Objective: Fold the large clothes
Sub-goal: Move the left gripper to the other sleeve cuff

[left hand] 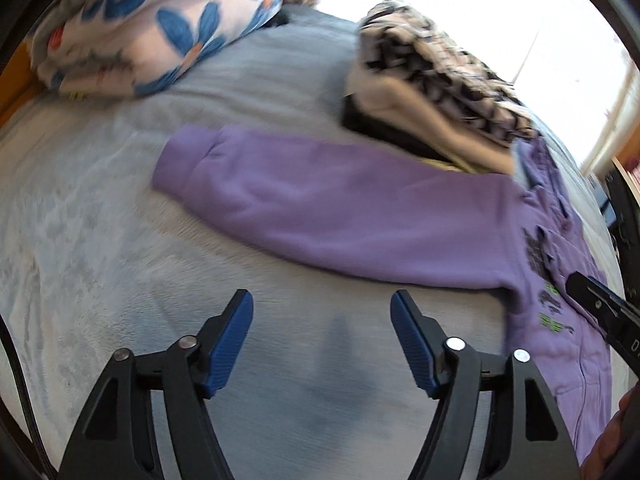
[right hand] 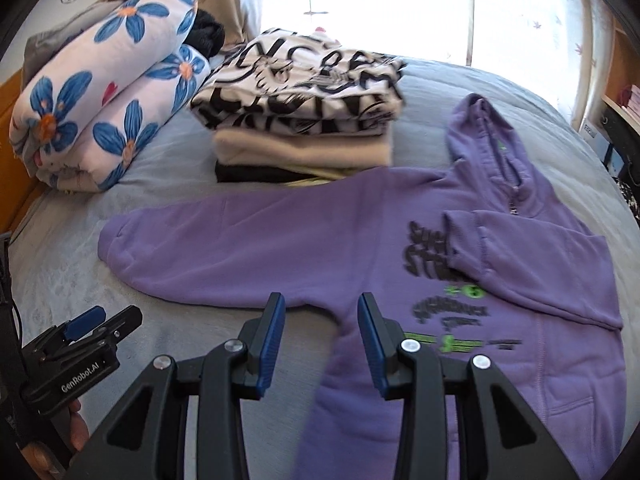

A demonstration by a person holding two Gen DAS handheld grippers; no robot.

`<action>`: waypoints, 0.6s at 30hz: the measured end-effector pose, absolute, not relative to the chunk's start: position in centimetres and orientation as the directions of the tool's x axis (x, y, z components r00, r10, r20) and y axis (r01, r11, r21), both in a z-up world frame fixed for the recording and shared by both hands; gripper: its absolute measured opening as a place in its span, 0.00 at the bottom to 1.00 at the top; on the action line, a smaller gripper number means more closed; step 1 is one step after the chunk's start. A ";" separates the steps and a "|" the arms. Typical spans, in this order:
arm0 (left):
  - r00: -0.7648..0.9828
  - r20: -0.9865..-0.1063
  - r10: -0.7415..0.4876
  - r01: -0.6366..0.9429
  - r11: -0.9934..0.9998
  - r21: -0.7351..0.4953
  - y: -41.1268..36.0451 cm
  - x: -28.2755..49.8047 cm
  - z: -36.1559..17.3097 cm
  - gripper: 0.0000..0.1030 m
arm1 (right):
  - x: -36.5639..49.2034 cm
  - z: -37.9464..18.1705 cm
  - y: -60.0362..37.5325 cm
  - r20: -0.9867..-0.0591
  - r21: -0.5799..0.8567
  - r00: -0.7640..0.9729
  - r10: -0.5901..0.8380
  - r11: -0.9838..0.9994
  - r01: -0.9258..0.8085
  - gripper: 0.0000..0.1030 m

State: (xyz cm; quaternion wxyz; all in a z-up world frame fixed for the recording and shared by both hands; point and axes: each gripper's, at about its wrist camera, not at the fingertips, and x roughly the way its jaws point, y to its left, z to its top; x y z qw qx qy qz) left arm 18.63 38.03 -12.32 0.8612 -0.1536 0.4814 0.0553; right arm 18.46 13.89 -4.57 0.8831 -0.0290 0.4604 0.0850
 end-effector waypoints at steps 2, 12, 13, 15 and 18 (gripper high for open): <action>0.507 -0.860 -0.047 -0.277 0.937 -0.215 39.5 19.1 -13.6 0.69 | 18.9 -5.4 15.0 -0.826 0.016 0.552 0.115 0.983 -0.183 0.37; 0.465 -0.882 -0.068 -0.384 0.883 -0.271 43.4 21.4 -17.4 0.69 | 21.0 -8.4 18.0 -0.851 -0.017 0.517 0.089 0.980 -0.196 0.37; 0.467 -0.882 -0.062 -0.388 0.882 -0.267 43.4 21.6 -17.5 0.70 | 21.2 -8.6 18.0 -0.853 -0.015 0.514 0.090 0.981 -0.196 0.37; 0.466 -0.883 -0.058 -0.397 0.878 -0.267 43.6 22.3 -17.6 0.72 | 21.6 -9.1 18.1 -0.857 -0.006 0.506 0.096 0.980 -0.197 0.37; 0.470 -0.881 -0.052 -0.415 0.868 -0.272 43.7 22.9 -17.8 0.75 | 22.2 -9.8 18.0 -0.863 0.003 0.494 0.104 0.979 -0.201 0.37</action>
